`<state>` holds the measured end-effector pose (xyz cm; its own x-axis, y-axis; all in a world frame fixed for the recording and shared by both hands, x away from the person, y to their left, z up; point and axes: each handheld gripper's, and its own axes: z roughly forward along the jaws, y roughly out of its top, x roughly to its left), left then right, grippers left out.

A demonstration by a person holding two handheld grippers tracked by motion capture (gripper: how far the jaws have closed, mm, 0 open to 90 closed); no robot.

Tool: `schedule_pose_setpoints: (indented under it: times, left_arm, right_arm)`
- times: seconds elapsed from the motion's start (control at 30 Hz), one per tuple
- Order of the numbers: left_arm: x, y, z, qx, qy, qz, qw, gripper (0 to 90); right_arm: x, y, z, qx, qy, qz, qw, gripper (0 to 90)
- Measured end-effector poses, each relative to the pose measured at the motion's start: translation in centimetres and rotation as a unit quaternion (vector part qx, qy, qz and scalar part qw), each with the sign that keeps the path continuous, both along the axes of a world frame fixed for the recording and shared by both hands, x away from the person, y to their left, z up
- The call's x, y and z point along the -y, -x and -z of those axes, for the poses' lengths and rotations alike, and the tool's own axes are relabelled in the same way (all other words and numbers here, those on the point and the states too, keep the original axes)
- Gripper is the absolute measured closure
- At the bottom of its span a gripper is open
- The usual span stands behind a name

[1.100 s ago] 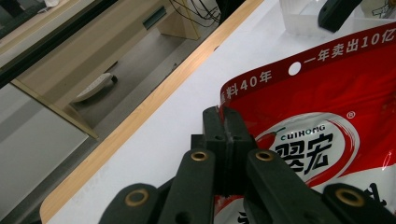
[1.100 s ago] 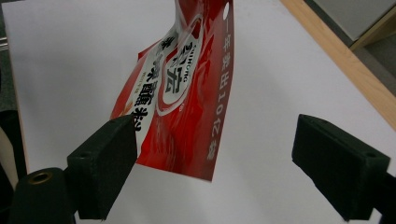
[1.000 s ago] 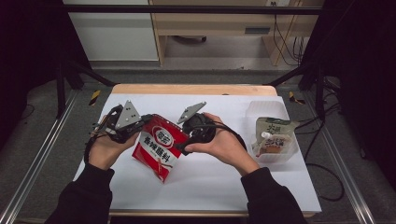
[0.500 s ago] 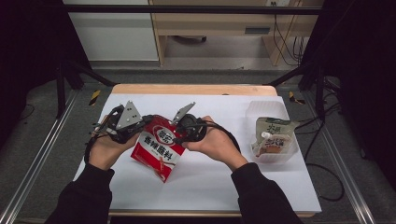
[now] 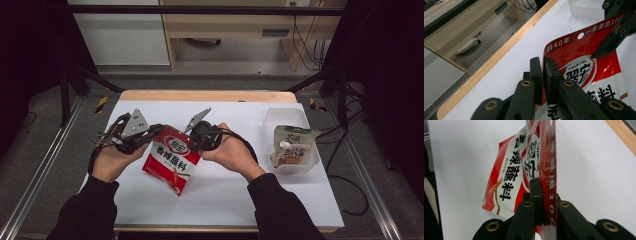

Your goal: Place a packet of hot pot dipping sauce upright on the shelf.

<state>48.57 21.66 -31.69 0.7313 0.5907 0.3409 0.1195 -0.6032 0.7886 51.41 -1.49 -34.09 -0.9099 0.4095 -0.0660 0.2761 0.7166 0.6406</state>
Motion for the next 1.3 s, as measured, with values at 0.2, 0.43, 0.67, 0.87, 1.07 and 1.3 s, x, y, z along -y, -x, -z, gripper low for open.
schedule_pose_setpoints:
  times: [0.2, 0.43, 0.67, 0.87, 1.07, 1.3]
  left_arm:
    - [-0.8, 0.3, 0.2, 0.003, 0.027, -0.006, 0.9996, 54.5]
    - [-1.6, 0.5, 0.9, -0.007, 0.042, -0.009, 0.9991, 32.7]
    - [-2.9, 0.7, 2.9, -0.025, 0.045, -0.017, 0.9985, 26.5]
    - [-4.4, 0.9, 5.6, -0.040, 0.028, -0.039, 0.9981, 22.3]
    - [-6.9, 1.0, 9.6, -0.081, 0.036, -0.077, 0.9930, 17.1]
    - [-7.9, 0.9, 10.6, -0.099, 0.045, -0.086, 0.9903, 8.0]
  right_arm:
    - [0.7, -0.2, -1.0, 0.003, -0.006, -0.006, 1.0000, 90.0]
    - [1.7, -0.8, -2.0, 0.002, -0.016, -0.004, 0.9999, 90.0]
    - [3.5, -1.3, -4.1, 0.027, -0.001, 0.008, 0.9996, 90.0]
    - [6.4, -2.2, -6.4, 0.048, 0.001, 0.033, 0.9983, 90.0]
    - [9.5, -2.9, -8.7, 0.066, -0.003, 0.060, 0.9961, 90.0]
    - [12.0, -3.7, -10.2, 0.078, -0.004, 0.087, 0.9931, 90.0]
